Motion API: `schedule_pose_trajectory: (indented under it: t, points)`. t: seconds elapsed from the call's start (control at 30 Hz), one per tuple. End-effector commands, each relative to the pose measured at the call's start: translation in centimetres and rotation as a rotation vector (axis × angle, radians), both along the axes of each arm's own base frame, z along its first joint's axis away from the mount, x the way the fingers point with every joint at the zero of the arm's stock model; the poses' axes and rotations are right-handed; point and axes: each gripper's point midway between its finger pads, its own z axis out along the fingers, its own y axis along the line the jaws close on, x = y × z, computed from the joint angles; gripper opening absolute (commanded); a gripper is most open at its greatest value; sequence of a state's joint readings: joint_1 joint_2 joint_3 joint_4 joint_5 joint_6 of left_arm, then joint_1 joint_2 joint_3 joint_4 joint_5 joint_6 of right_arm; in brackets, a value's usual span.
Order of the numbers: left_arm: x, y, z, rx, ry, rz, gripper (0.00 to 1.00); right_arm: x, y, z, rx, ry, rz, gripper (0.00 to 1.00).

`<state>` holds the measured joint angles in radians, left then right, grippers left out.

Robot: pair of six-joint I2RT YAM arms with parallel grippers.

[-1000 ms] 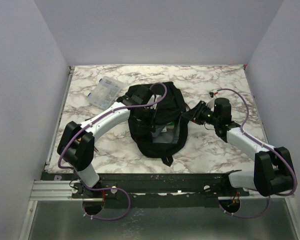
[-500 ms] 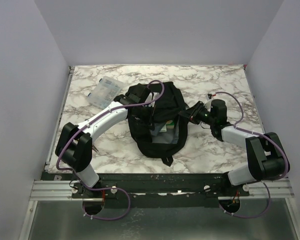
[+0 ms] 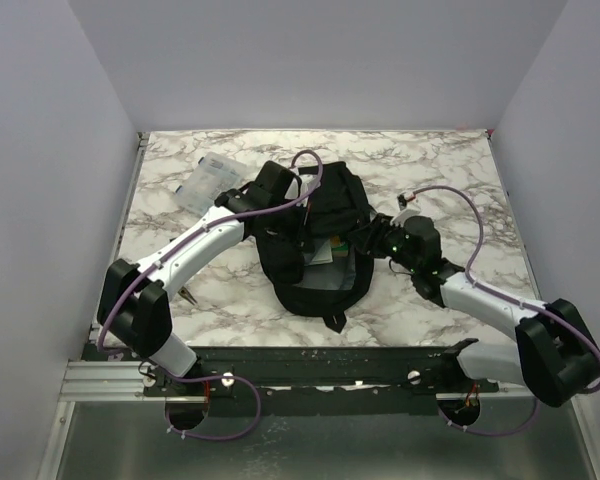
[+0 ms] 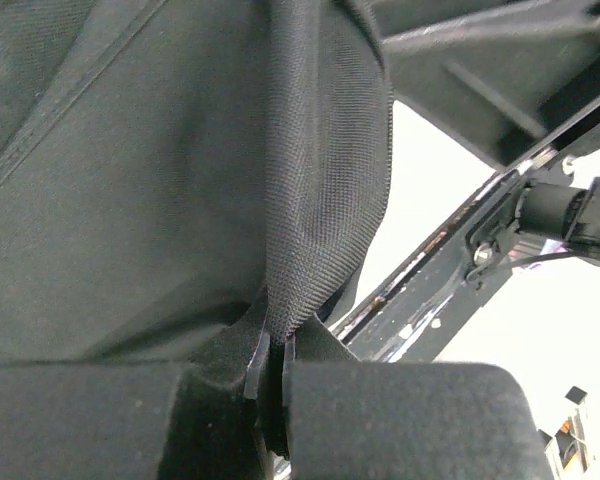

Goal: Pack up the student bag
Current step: Zip the student bag at the center of the board.

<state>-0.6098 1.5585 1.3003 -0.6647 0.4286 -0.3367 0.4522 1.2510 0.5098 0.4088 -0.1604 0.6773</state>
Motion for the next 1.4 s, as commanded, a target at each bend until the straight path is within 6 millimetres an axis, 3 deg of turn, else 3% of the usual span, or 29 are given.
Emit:
schedule_pose_trajectory:
  t: [0.0,0.27,0.57,0.7,0.8,0.9,1.0,1.2,1.37]
  points:
    - [-0.1,-1.3,2.6,-0.121,-0.041,-0.057,0.0,1.0,-3.2,-0.7,-0.32,-0.158,-0.184,0.47]
    - [-0.2,-1.7,3.3,-0.152,-0.046,-0.073,0.0,2.3,-3.7,0.1,-0.537,-0.281,-0.303,0.53]
    - [-0.3,-2.0,3.1,-0.164,-0.029,-0.082,0.0,4.9,-0.1,1.8,-0.516,-0.4,-0.254,0.6]
    - [-0.1,-1.7,2.9,-0.162,-0.025,-0.068,0.0,6.6,-0.1,1.2,-0.541,-0.405,-0.32,0.61]
    - [0.4,-1.2,2.7,-0.151,-0.028,-0.034,0.0,7.0,0.0,1.2,-0.509,-0.411,-0.349,0.59]
    - [1.1,-0.4,2.6,-0.149,-0.022,0.008,0.0,7.0,0.5,0.9,-0.463,-0.366,-0.338,0.5]
    - [2.0,0.3,2.4,-0.149,-0.01,0.053,0.0,6.3,-0.5,0.0,-0.435,-0.251,-0.372,0.42]
    - [2.7,1.0,1.4,-0.138,0.015,0.085,0.0,3.6,-4.4,-0.2,-0.362,0.011,-0.411,0.42]
    - [2.8,0.6,1.2,-0.148,0.038,0.074,0.0,1.8,-8.1,-0.9,-0.453,0.179,-0.383,0.41]
